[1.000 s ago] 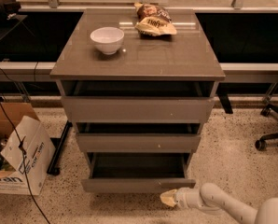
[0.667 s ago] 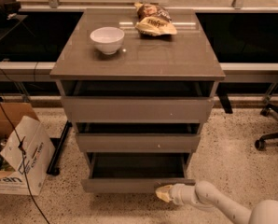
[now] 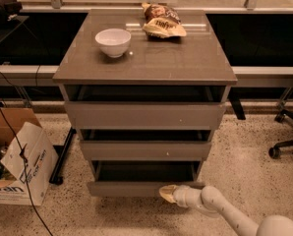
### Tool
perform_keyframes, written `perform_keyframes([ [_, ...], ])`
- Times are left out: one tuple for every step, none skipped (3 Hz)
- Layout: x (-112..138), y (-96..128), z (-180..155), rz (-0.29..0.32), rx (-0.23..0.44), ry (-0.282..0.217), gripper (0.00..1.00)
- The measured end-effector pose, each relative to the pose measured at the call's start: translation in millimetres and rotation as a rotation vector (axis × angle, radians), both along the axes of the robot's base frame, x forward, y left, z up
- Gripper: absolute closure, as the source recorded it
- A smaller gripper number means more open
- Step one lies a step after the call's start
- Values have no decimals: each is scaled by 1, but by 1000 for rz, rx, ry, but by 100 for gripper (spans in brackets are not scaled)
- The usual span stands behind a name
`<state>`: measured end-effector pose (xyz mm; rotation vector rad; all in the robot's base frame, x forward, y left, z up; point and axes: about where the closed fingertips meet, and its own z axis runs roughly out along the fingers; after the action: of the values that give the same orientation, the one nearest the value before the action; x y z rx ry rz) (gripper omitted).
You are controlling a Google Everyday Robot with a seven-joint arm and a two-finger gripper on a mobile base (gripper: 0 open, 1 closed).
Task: Close bottom drawer
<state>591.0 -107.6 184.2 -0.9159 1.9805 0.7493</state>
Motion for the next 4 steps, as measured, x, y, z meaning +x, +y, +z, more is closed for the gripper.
perform_keyframes([
  [17, 6, 8, -1, 1, -72, 66],
  [31, 9, 12, -5, 7, -107, 43],
  [31, 11, 12, -3, 8, -105, 20],
  [30, 14, 11, 1, 11, -103, 0],
])
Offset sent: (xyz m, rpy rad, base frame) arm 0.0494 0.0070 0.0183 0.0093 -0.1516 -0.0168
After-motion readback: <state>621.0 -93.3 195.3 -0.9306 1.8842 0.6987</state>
